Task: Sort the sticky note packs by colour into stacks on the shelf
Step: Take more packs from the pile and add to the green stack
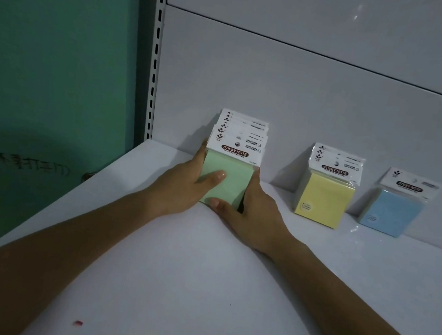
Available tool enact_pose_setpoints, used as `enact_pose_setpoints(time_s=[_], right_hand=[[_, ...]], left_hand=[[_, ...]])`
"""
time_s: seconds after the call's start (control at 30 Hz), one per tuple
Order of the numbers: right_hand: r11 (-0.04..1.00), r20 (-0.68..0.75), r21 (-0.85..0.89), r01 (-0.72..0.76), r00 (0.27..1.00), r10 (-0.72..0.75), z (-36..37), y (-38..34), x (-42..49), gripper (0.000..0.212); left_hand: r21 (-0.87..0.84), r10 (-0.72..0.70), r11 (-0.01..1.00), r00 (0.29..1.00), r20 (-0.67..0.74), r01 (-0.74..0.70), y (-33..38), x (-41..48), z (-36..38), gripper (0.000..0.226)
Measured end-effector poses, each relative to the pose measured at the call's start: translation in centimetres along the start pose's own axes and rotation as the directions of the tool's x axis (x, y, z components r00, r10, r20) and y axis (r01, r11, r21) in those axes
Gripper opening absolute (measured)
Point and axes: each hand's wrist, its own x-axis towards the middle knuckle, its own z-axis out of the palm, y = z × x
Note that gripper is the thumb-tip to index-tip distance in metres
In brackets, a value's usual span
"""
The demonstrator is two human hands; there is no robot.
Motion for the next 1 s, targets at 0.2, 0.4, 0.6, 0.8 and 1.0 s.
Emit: enact_pose_setpoints(time_s=[0.2,0.4,0.6,0.8,1.0], right_hand=[[0.997,-0.017,-0.071,-0.029,0.999,0.028,0.1,-0.1,0.0,0.095],[0.998,-0.038,-0.039,-0.044,0.998,0.042,0.0,-0.2,0.1,0.094],[0.994,-0.045,0.096,-0.056,0.997,0.06,-0.1,0.0,0.2,0.082],[0.994,-0.357,0.031,-0.101,0.928,0.105,-0.4,0.1,-0.7,0.084],[0.962,-0.437,-0.271,0.033,0.886,-0.154,-0.6,-0.9,-1.2,0.066]], left_hand=[[0.101,-0.053,0.993,0.997,-0.057,0.059,-0.2,0.2,0.1,0.056],[0.082,-0.068,0.994,0.995,-0.07,0.074,-0.1,0.2,0.1,0.052],[0.039,-0.023,0.999,0.993,-0.116,0.027,0.2,0.0,0.2,0.063],[0.284,0.164,0.958,0.899,-0.406,-0.046,0.8,-0.2,-0.4,0.079],[0.563,0.376,0.812,0.876,-0.302,-0.154,2.1,-1.4,-0.1,0.072]])
